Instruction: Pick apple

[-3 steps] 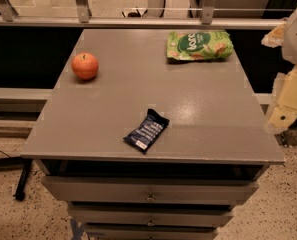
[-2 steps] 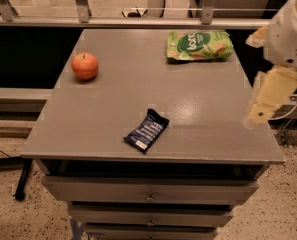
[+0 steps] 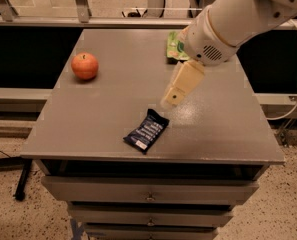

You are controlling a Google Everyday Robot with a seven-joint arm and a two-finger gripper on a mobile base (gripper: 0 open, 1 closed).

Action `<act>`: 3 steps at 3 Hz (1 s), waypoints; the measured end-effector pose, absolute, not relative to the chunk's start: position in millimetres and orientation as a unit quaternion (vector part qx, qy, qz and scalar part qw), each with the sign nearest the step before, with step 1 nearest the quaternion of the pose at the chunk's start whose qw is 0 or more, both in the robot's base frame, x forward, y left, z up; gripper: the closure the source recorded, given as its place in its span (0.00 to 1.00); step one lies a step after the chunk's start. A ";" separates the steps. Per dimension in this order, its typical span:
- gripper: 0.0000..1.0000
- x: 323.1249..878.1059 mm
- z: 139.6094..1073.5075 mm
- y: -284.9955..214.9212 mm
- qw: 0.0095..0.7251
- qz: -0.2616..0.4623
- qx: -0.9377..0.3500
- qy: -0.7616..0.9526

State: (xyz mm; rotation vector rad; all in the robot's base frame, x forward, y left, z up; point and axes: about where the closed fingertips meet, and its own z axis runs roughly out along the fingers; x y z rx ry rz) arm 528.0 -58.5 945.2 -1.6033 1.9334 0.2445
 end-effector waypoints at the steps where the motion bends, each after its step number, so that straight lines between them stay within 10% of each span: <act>1: 0.00 528.4 945.6 -57.3 0.305 0.094 -0.605 0.729; 3: 0.00 593.3 928.4 52.1 0.379 0.202 -0.579 0.693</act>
Offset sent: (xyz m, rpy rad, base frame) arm 0.0722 0.1160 -0.0216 0.3263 0.0113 0.0553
